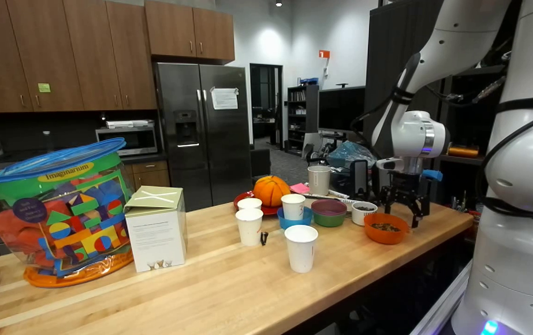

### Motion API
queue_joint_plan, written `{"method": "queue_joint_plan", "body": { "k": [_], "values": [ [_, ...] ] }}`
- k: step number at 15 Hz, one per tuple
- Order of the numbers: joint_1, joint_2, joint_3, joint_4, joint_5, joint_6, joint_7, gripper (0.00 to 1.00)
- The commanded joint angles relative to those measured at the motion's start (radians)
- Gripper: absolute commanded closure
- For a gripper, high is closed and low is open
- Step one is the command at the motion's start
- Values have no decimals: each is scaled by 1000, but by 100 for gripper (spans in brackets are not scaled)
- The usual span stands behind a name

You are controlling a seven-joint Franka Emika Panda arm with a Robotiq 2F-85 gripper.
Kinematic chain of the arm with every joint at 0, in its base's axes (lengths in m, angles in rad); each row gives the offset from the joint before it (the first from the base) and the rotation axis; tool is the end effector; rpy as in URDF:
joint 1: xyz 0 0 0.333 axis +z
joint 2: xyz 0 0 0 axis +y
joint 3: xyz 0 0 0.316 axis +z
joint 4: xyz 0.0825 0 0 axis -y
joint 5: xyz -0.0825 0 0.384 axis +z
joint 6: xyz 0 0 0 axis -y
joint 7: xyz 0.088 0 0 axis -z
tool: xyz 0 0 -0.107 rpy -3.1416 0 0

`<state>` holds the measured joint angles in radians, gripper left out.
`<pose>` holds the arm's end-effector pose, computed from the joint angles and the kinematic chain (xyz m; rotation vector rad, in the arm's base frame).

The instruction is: Push the bowl until it touches the cup

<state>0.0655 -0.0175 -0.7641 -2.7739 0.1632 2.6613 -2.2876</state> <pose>0.2845 -0.2430 0.2086 -2.2793 -2.0013 -0.1094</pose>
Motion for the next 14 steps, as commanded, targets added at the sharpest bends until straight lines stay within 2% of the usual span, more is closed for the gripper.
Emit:
{"method": "queue_joint_plan", "body": {
  "k": [1, 9, 14],
  "values": [
    [18, -14, 19, 0, 24, -30, -12, 0],
    [34, -14, 58, 0, 63, -46, -16, 0],
    [42, -10, 82, 0, 134, -44, -64, 0]
  ]
}}
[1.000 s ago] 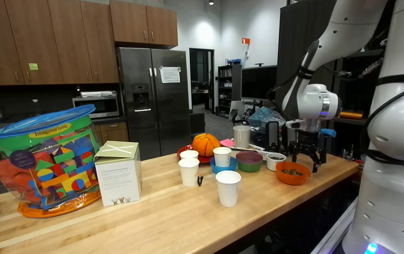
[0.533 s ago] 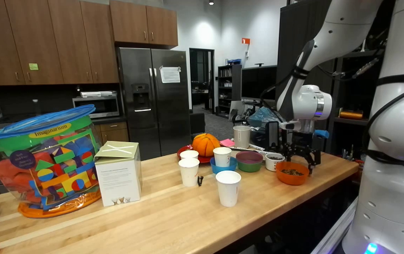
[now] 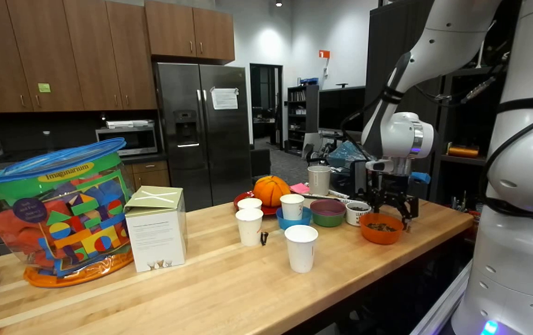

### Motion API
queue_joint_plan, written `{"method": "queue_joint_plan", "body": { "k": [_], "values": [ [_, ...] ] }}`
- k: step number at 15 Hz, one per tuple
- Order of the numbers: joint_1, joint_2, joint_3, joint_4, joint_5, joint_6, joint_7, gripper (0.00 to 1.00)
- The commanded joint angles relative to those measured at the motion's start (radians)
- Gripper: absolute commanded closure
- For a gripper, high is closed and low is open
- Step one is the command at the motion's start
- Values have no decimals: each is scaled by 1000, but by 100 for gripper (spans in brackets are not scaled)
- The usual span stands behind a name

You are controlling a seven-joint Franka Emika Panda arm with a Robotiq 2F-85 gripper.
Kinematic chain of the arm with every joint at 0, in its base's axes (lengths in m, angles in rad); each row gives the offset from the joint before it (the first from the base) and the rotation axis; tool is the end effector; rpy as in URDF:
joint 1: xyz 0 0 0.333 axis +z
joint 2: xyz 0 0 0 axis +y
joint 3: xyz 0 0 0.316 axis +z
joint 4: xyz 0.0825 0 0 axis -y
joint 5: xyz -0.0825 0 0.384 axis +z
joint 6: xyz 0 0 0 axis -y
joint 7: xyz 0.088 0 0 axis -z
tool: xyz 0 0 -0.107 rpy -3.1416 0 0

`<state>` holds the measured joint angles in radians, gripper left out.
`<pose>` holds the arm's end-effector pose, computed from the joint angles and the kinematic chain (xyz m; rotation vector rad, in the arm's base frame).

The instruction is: Push the bowl until it touches the cup

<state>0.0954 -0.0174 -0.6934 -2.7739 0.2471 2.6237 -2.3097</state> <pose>0.3030 -0.2116 0.2060 -2.1972 -2.0248 -0.1520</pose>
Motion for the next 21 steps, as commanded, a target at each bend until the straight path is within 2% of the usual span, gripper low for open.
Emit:
{"method": "queue_joint_plan", "body": {
  "k": [1, 14, 21],
  "values": [
    [15, -7, 20, 0, 69, -7, -56, 0],
    [58, 51, 118, -4, 318, -7, -234, 0],
    [93, 84, 162, -5, 391, 33, -264, 0]
  ]
}}
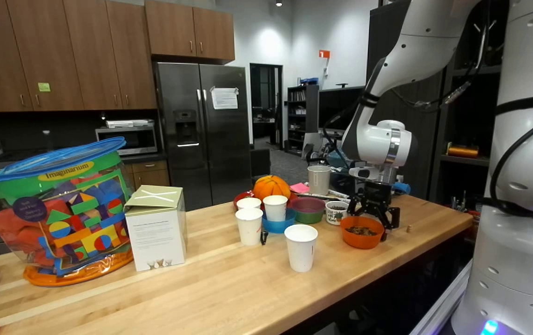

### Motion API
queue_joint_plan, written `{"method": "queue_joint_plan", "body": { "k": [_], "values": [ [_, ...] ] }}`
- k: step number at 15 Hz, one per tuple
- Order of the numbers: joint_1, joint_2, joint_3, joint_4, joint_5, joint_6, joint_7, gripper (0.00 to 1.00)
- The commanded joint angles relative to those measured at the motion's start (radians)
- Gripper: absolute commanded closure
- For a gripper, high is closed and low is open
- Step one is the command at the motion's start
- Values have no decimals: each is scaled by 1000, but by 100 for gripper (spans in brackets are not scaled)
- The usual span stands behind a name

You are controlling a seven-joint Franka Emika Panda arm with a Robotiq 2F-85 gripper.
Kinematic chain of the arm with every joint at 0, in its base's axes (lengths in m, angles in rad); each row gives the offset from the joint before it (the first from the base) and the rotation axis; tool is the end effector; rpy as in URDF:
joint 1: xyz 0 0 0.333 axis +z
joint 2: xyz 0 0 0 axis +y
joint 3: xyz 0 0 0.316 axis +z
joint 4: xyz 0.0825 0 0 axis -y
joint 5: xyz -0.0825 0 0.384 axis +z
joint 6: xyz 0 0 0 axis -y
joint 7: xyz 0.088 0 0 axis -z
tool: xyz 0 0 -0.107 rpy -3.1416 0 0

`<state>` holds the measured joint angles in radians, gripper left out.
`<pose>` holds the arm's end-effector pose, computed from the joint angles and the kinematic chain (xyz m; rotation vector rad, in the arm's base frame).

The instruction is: Push the bowl until it touches the cup

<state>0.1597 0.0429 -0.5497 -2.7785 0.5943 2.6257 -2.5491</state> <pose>0.3246 -0.1512 0.1859 -2.0302 -2.1133 -0.2949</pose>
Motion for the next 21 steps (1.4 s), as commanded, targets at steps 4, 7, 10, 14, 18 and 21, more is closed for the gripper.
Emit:
{"method": "queue_joint_plan", "body": {
  "k": [4, 7, 10, 14, 18, 21],
  "values": [
    [39, 21, 25, -3, 26, 59, 3, 0],
    [43, 8, 22, -8, 0, 77, 35, 0],
    [48, -11, 16, -12, -34, 104, 73, 0],
    [73, -18, 3, -4, -95, 181, 164, 0],
    [76, -19, -9, 5, -169, 199, 240, 0],
    [74, -16, -19, 6, -237, 178, 274, 0]
  ]
}}
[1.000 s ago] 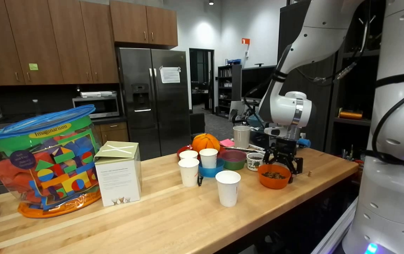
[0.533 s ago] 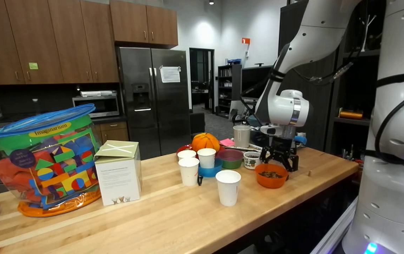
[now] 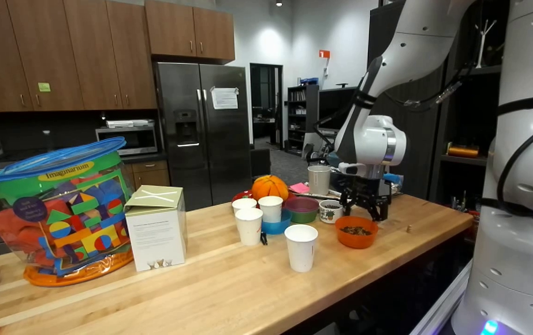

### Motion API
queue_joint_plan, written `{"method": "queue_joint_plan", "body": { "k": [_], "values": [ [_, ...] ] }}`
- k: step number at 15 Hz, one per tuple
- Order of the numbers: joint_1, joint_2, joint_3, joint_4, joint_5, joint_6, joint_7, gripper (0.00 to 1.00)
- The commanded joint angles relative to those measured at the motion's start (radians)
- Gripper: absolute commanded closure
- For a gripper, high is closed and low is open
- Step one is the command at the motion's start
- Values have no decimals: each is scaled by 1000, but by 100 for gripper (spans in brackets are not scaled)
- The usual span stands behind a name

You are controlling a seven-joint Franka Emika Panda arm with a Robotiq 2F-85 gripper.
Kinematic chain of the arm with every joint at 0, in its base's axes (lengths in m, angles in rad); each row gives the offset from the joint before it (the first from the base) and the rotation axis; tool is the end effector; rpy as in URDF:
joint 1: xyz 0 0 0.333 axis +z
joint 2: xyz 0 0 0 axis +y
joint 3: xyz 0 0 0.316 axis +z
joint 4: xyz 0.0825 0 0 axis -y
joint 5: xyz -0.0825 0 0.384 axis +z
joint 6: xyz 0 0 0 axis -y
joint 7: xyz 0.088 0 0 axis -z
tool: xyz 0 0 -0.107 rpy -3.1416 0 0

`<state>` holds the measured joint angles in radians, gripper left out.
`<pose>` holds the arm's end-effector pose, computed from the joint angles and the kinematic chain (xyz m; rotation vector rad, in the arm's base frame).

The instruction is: Push the bowl until it touches the cup

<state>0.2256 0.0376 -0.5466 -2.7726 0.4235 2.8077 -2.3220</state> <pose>0.3552 -0.1415 0.2033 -2.1679 -2.2345 -0.1828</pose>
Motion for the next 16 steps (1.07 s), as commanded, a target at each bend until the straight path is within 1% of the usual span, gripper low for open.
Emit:
{"method": "queue_joint_plan", "body": {
  "k": [1, 2, 3, 4, 6, 9, 12, 14, 15, 16],
  "values": [
    [8, -8, -25, 0, -94, -3, 67, 0],
    [7, -6, -31, 0, -134, 1, 94, 0],
    [5, 1, -42, 0, -200, 5, 129, 0],
    [0, 0, -16, 0, -123, -1, 75, 0],
    [0, 2, -26, 0, -172, -1, 107, 0],
    [-1, -3, -32, 0, -189, -11, 117, 0],
    [-9, -38, -45, 0, -213, -52, 120, 0],
    [-18, -65, -60, -13, -256, -67, 126, 0],
    [-175, -83, 77, -16, -305, -72, 147, 0],
    [-205, -90, 88, -8, -332, -86, 151, 0]
  ]
}}
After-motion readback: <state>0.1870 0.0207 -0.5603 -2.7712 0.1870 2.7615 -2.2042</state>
